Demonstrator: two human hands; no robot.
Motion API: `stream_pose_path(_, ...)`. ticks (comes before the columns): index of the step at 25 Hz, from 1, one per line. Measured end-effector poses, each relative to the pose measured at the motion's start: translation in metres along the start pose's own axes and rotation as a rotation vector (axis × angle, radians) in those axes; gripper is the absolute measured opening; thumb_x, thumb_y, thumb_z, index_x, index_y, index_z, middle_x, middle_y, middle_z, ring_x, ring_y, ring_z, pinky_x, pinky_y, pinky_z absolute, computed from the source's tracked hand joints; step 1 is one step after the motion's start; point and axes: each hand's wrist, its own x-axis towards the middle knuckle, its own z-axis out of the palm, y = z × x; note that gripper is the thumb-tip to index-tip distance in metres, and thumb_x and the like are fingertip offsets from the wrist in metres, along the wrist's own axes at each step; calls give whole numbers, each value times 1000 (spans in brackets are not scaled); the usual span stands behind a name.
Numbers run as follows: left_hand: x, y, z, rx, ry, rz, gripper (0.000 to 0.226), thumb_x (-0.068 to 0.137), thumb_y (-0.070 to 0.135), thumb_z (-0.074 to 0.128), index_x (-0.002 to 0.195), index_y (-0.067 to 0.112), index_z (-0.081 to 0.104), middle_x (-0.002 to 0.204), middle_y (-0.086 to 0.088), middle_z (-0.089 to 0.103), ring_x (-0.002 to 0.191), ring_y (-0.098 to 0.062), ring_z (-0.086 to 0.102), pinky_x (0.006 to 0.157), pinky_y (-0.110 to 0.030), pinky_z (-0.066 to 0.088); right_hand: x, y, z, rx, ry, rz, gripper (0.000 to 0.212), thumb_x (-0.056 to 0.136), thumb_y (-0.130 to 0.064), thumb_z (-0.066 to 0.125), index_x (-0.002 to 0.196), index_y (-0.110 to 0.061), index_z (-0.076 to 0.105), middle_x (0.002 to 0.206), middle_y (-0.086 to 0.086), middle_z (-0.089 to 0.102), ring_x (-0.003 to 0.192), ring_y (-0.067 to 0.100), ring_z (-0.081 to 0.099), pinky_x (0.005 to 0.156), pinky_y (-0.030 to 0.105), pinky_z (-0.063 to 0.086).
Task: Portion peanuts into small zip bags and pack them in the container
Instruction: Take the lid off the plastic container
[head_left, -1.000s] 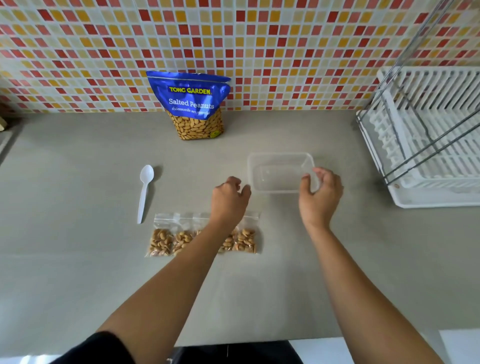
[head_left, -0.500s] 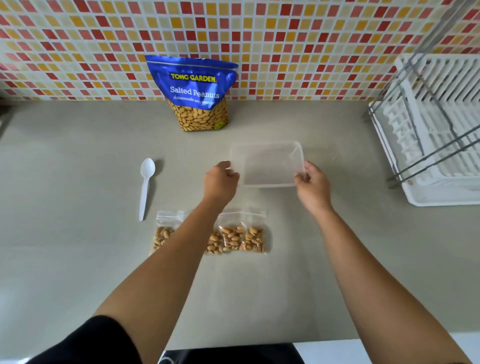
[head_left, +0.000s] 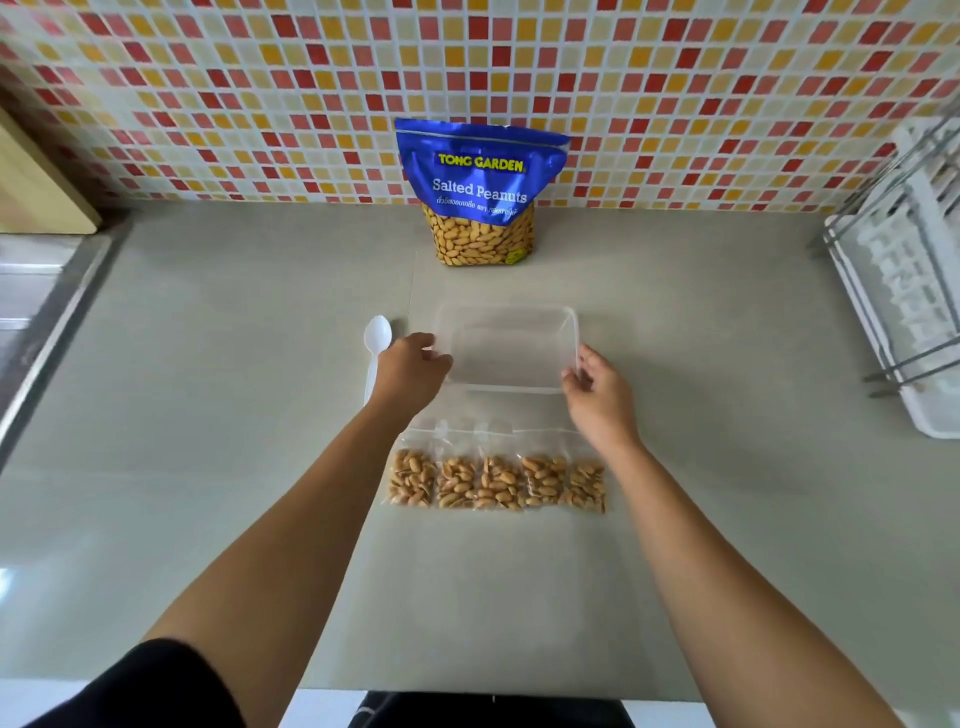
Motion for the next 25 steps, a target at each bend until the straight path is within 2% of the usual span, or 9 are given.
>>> stream_pose_path(3, -2, 3, -3, 218, 10, 44, 25, 89, 25, 53, 101, 6, 62, 87, -12, 60, 88, -32, 54, 70, -31, 44, -4, -8, 0, -34, 10, 9, 47, 93, -20, 53, 137, -9, 43, 139, 10, 49, 129, 19, 47, 108, 28, 33)
stream_pose_path(5, -3, 5, -7, 292, 36, 68, 36, 90, 30, 51, 111, 2, 60, 105, -17, 63, 96, -32, 56, 74, -32, 43, -7, -13, -3, -60, 25, -4, 47, 93, -23, 53, 137, -10, 44, 142, 9, 46, 132, 20, 42, 111, 28, 30)
stream_pose_path(8, -8, 19, -14, 294, 104, 137, 42, 92, 30, 51, 126, 6, 56, 122, -11, 61, 105, -24, 56, 82, -24, 38, -10, -24, -10, -68, 75, -48, 46, 92, -25, 54, 135, -10, 47, 143, 9, 46, 133, 19, 40, 112, 27, 28)
stream_pose_path(10, -9, 32, -20, 187, 161, 193, 38, 90, 23, 55, 125, 6, 57, 113, -10, 66, 104, -23, 61, 84, -22, 40, -11, -34, -14, -30, 141, -83, 44, 90, -24, 57, 131, -9, 51, 137, 7, 52, 128, 18, 46, 109, 26, 33)
stream_pose_path(14, -4, 57, -33, -460, 4, 125, 29, 87, -2, 55, 116, -4, 56, 77, -7, 64, 57, -13, 63, 64, -22, 54, -4, -60, -40, 536, 174, -21, 38, 85, -16, 64, 120, -14, 51, 104, 2, 64, 93, 16, 62, 79, 27, 47)
stream_pose_path(17, -7, 76, -36, -493, -139, 240, 23, 87, -3, 57, 110, 0, 57, 74, -6, 63, 49, -7, 61, 57, -17, 51, -1, -75, -71, 649, 34, 12, 46, 87, -12, 61, 124, -30, 40, 101, -4, 67, 73, 11, 67, 58, 18, 47)
stream_pose_path(19, -8, 82, -33, -473, -141, 284, 16, 89, 7, 59, 104, 3, 62, 76, -5, 64, 53, -8, 63, 60, -19, 52, -1, -73, -84, 620, 9, -20, 49, 87, -4, 58, 127, -27, 42, 101, -2, 68, 66, 7, 68, 53, 13, 46)
stream_pose_path(22, 3, 67, -27, -87, 41, 306, 33, 90, 32, 58, 111, 6, 65, 93, -9, 70, 82, -21, 69, 81, -32, 55, 3, -51, -90, 729, 178, 39, 46, 87, 4, 57, 121, -23, 41, 98, 1, 65, 65, 8, 68, 57, 15, 50)
stream_pose_path(25, 14, 37, -22, 422, 92, 209, 47, 91, 37, 53, 125, 5, 55, 117, -13, 65, 111, -29, 58, 94, -33, 43, 7, -15, -83, 768, 384, 113, 45, 86, 8, 56, 114, -19, 32, 95, 6, 58, 56, 4, 65, 56, 16, 51)
